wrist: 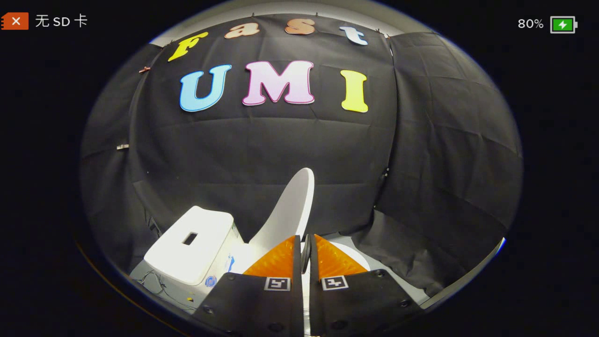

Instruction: Open the toilet lid.

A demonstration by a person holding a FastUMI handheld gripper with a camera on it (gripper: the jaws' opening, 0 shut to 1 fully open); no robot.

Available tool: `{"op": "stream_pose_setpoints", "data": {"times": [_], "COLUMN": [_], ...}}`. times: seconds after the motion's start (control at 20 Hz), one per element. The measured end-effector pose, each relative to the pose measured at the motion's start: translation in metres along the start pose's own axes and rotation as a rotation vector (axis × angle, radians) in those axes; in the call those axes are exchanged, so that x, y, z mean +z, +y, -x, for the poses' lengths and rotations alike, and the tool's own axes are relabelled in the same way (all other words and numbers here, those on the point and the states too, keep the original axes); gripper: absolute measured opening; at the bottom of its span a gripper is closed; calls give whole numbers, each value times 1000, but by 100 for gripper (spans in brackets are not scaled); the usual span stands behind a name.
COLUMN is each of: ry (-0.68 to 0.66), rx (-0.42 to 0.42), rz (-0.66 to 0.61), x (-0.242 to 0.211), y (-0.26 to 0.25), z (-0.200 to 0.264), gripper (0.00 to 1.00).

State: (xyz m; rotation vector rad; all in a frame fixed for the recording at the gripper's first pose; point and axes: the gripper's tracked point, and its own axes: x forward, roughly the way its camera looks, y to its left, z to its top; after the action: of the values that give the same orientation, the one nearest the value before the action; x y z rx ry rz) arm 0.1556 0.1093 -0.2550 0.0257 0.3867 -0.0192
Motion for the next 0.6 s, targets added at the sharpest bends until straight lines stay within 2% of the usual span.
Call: {"op": "stream_pose_setpoints", "data": {"times": [0.6], "ry": [-76], "rx": [110], "rz": [82], "x": [15], "y": [115], "z": [18], "gripper": [11]}}
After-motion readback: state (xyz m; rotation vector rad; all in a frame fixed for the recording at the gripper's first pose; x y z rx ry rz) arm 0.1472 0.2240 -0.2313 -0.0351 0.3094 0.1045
